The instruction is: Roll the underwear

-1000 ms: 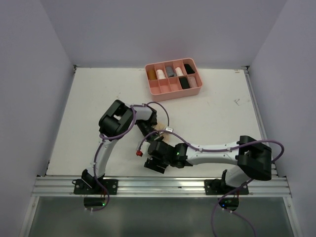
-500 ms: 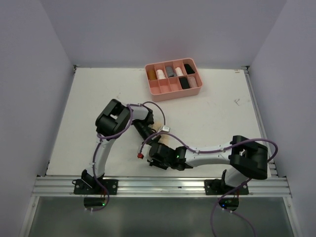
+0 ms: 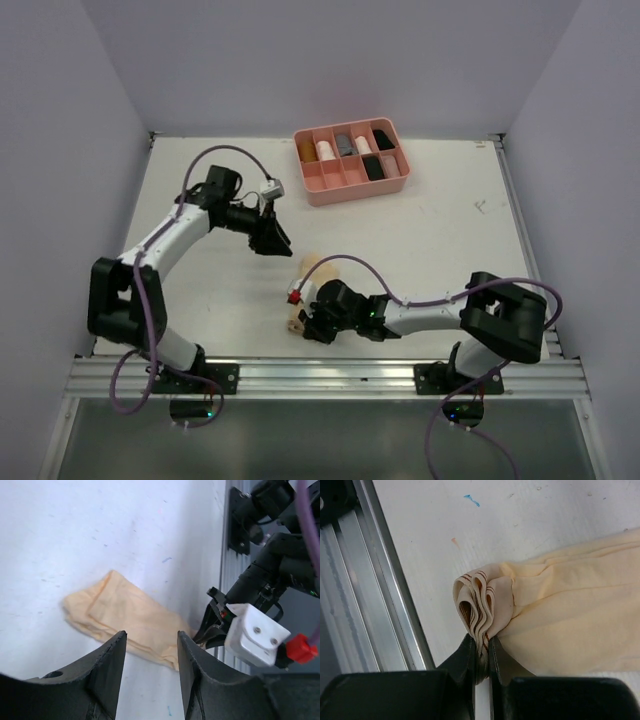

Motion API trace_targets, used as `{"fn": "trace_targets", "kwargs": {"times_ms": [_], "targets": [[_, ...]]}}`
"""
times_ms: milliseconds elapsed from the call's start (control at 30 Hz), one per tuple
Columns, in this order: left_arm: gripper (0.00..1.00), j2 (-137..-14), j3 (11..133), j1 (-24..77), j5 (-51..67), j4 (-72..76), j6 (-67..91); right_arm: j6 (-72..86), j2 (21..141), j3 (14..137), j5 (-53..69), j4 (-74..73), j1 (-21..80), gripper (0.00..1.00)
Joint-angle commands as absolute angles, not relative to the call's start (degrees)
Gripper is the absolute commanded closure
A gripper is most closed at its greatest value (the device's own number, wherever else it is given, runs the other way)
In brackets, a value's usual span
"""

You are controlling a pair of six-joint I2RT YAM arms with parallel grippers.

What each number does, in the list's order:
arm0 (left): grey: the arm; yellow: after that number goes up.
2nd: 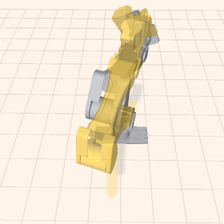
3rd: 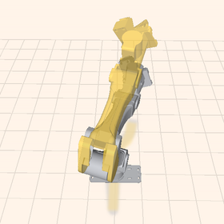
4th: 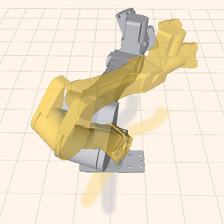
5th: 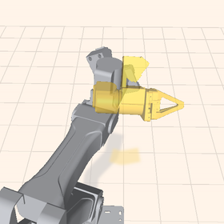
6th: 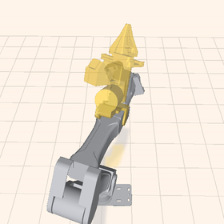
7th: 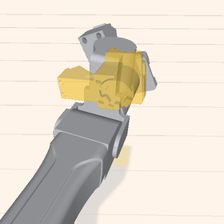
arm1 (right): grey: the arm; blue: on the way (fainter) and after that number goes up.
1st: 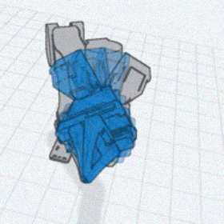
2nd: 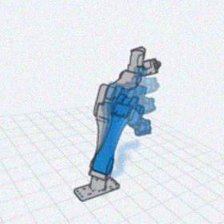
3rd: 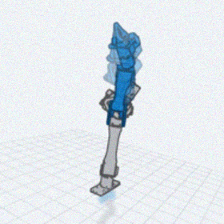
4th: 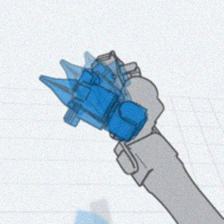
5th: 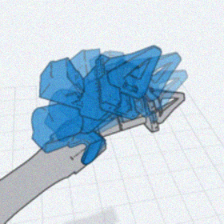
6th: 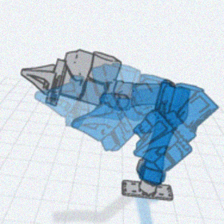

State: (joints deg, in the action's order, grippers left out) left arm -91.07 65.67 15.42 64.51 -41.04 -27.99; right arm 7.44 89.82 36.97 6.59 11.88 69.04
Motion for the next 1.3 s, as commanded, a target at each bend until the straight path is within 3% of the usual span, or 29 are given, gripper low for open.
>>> {"fn": "trace_targets", "kwargs": {"times_ms": [0,367,567,767,967,1267], "targets": [[0.52,-83.4,61.2,11.8,62.5,-34.3,-27.4,16.5,91.8,34.7,17.7,11.6,64.3,1.00],[0.55,-58.9,40.9,13.8,52.9,-42.1,-63.5,27.8,99.6,39.8,34.8,13.7,54.7,1.00],[0.51,-47.7,31.8,26.4,44.8,-35.0,-71.1,31.1,103.4,40.1,39.2,16.8,51.2,0.98],[0.50,-48.7,28.7,37.2,40.5,-31.0,-75.9,34.1,106.8,39.1,42.5,20.3,48.3,0.96],[0.49,-52.9,26.5,48.0,30.3,-20.9,-68.9,36.9,109.4,39.3,44.3,22.8,47.0,0.90],[0.46,-60.3,24.8,52.6,23.6,-14.0,-67.0,38.8,112.1,40.5,46.5,24.5,46.3,0.87]]}}
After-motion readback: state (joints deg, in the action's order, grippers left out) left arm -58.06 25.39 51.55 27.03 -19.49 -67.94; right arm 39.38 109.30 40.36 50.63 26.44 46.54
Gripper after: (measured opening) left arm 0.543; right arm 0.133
